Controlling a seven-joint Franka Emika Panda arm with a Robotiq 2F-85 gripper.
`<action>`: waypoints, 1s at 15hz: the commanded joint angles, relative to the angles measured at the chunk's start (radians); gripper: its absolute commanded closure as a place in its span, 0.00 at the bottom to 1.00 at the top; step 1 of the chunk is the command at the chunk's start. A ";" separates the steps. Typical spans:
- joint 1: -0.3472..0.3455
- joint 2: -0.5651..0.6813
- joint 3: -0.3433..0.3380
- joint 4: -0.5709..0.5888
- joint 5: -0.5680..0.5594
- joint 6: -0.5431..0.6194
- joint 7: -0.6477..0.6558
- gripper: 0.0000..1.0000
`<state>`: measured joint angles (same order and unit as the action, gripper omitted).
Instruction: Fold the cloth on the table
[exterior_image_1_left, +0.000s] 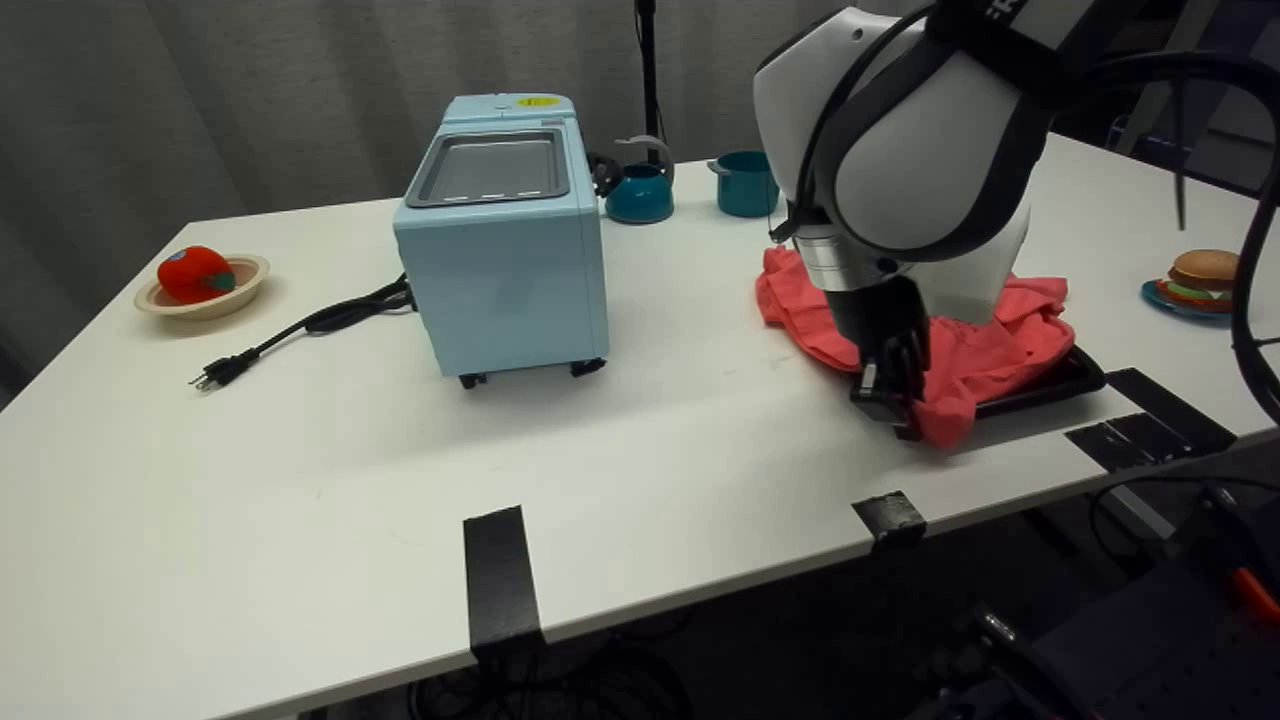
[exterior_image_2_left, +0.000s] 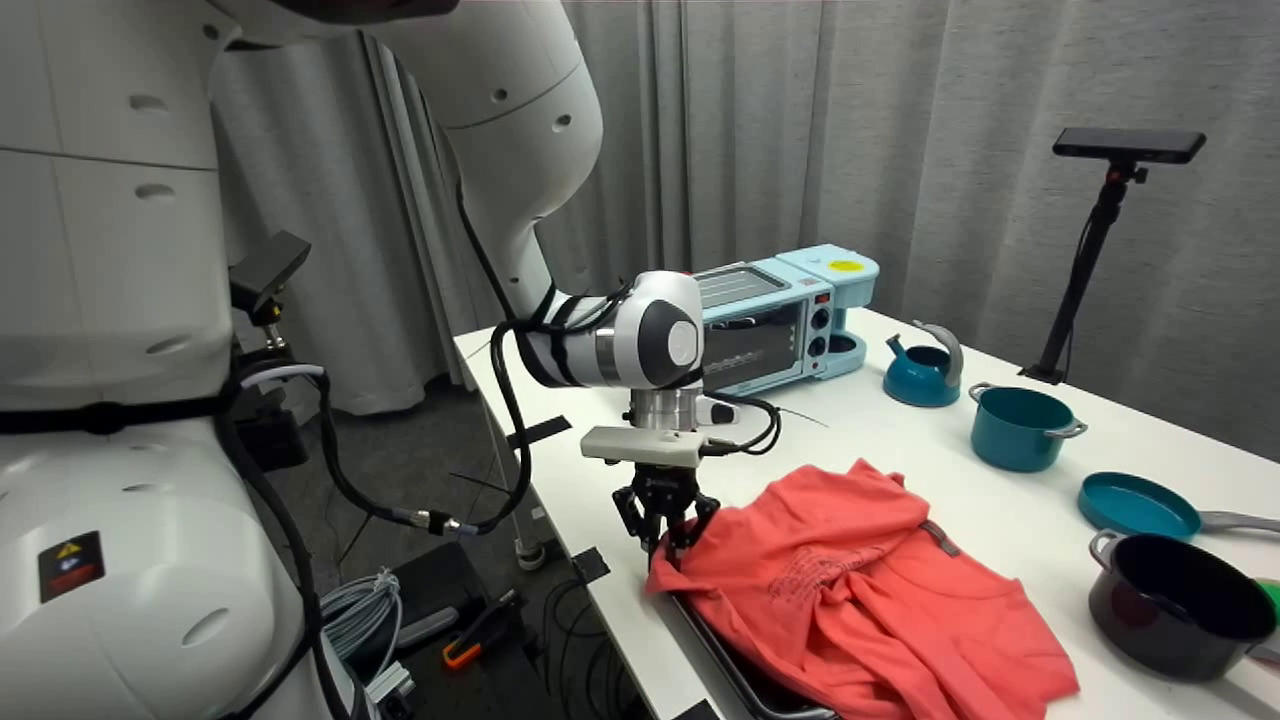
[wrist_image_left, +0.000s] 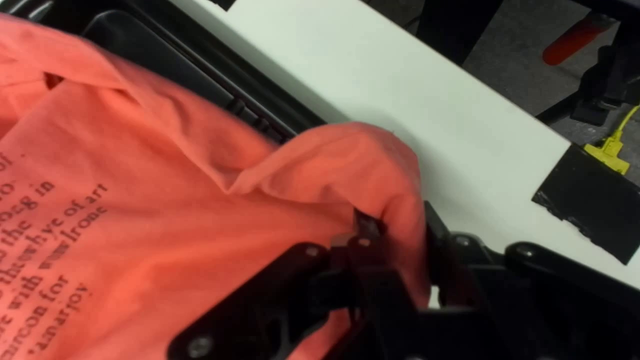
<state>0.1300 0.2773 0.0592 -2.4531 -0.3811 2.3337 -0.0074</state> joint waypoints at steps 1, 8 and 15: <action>0.018 -0.072 -0.013 -0.028 -0.062 -0.066 0.019 0.94; 0.023 -0.105 -0.006 -0.025 -0.120 -0.177 0.045 0.28; -0.001 -0.095 0.003 -0.004 -0.093 -0.241 0.004 0.83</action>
<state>0.1481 0.1843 0.0567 -2.4590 -0.4858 2.1050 0.0344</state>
